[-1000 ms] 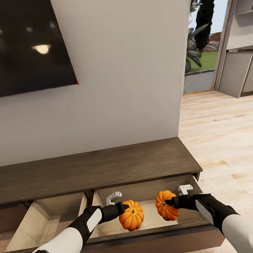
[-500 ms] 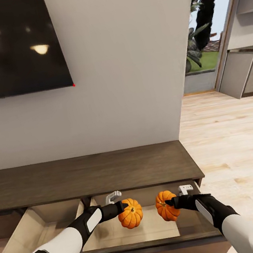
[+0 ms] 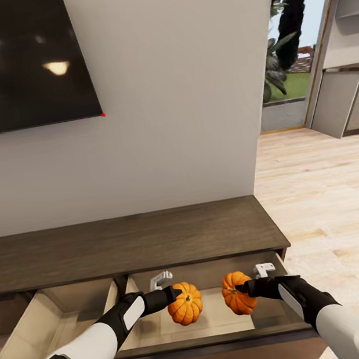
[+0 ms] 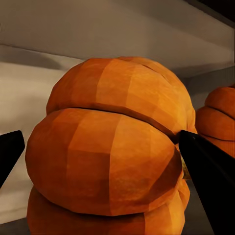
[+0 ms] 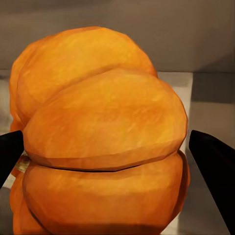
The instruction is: Place each of the two pumpkins and all three candles from the living room inside a cabinet in the living room (use any cabinet), then make sure every cabinet is closed, and position the cauldron so it is next to a table in the living room.
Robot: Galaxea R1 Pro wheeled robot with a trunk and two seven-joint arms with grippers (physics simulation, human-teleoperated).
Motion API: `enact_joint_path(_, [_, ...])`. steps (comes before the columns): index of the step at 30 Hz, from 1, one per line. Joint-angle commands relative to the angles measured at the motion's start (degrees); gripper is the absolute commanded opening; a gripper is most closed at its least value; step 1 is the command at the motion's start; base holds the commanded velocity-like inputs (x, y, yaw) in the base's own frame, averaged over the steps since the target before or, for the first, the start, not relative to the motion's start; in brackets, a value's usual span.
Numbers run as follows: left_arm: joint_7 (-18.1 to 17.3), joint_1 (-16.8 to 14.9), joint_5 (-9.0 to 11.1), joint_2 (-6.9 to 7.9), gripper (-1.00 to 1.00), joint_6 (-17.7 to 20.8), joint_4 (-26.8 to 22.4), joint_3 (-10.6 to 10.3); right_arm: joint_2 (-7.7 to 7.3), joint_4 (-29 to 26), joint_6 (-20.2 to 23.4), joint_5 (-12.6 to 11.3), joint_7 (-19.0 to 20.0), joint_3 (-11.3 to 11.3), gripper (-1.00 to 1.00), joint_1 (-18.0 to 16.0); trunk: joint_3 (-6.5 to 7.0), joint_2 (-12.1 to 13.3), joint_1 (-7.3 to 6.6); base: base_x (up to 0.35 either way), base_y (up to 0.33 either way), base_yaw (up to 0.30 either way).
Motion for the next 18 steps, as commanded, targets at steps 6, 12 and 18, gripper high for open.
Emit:
enact_joint_path(6, [-0.06, 0.00, 0.03, 0.15, -1.00, -0.05, -0.04, 0.01, -0.05, 0.00, 0.07, -0.01, 0.12, 0.01, -1.00, -0.01, 0.00, 0.00, 0.00, 0.000, 0.000, 0.000])
enact_joint_path(12, [-0.05, 0.00, 0.08, 0.43, -1.00, -0.07, -0.12, 0.15, -0.02, 0.00, 0.06, 0.02, 0.13, 0.01, -1.00, 0.00, -0.72, -1.60, 0.88, 0.000, 0.000, 0.000])
enact_joint_path(18, [-0.01, 0.00, 0.08, 0.40, -1.00, -0.06, -0.04, 0.16, 0.00, 0.00, 0.03, 0.00, 0.13, 0.01, -1.00, 0.00, -1.80, -4.01, 2.20, 0.000, 0.000, 0.000])
